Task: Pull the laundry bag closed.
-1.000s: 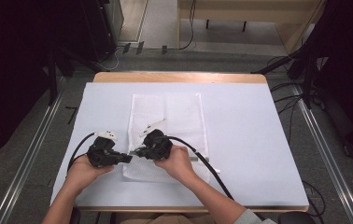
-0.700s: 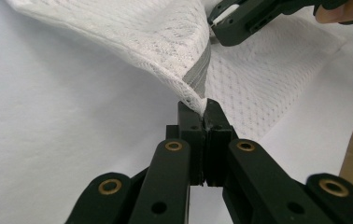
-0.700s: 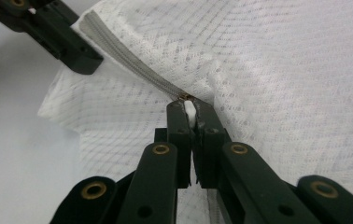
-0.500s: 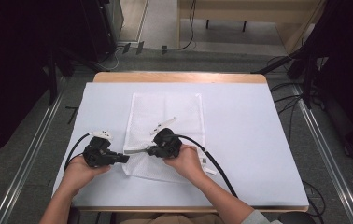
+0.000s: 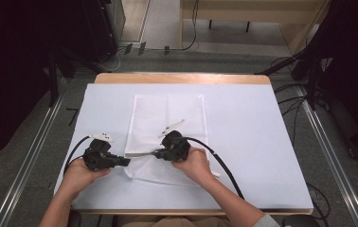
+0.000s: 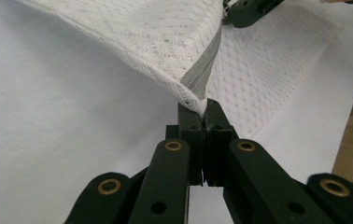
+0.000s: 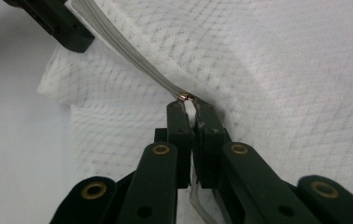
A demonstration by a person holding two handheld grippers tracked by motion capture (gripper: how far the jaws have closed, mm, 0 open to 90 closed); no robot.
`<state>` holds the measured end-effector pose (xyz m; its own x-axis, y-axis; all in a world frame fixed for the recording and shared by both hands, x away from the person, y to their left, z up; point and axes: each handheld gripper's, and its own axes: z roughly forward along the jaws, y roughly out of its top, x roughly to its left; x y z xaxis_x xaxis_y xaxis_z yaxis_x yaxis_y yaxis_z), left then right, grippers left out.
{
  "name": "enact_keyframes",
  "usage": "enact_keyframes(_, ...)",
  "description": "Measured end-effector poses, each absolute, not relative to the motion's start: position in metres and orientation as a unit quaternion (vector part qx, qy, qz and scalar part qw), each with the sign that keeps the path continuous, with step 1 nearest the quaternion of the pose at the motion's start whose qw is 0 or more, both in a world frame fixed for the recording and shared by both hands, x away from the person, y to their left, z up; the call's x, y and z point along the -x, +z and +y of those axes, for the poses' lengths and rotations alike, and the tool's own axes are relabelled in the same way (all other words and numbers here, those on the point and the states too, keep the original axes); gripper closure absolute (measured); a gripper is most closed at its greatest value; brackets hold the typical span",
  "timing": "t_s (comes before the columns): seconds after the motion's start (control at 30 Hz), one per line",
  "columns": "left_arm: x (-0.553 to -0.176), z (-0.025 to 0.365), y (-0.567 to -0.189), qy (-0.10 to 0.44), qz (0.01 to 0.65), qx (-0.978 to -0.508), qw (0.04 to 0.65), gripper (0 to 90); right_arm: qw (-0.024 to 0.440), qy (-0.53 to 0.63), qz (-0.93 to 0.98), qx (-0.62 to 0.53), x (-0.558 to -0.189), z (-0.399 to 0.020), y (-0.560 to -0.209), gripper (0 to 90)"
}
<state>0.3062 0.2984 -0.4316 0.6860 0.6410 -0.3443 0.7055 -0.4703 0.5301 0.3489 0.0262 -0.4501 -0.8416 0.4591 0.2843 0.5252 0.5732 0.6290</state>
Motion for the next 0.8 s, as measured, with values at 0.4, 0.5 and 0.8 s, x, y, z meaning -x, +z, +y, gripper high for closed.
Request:
enact_keyframes(0.4, -0.305, 0.301, -0.432, -0.053, 0.397, -0.854, 0.332, 89.4, 0.045, -0.363, -0.887, 0.282, -0.346, 0.005, -0.45, 88.8)
enact_keyframes(0.5, -0.305, 0.301, -0.433, -0.055, 0.396, -0.854, 0.333, 89.3, 0.046, -0.359, -0.887, 0.287, -0.347, -0.004, -0.45, 88.8)
enact_keyframes(0.8, -0.304, 0.302, -0.433, -0.055, 0.395, -0.853, 0.336, 89.3, 0.039, -0.357, -0.888, 0.288, -0.345, -0.02, -0.449, 88.8)
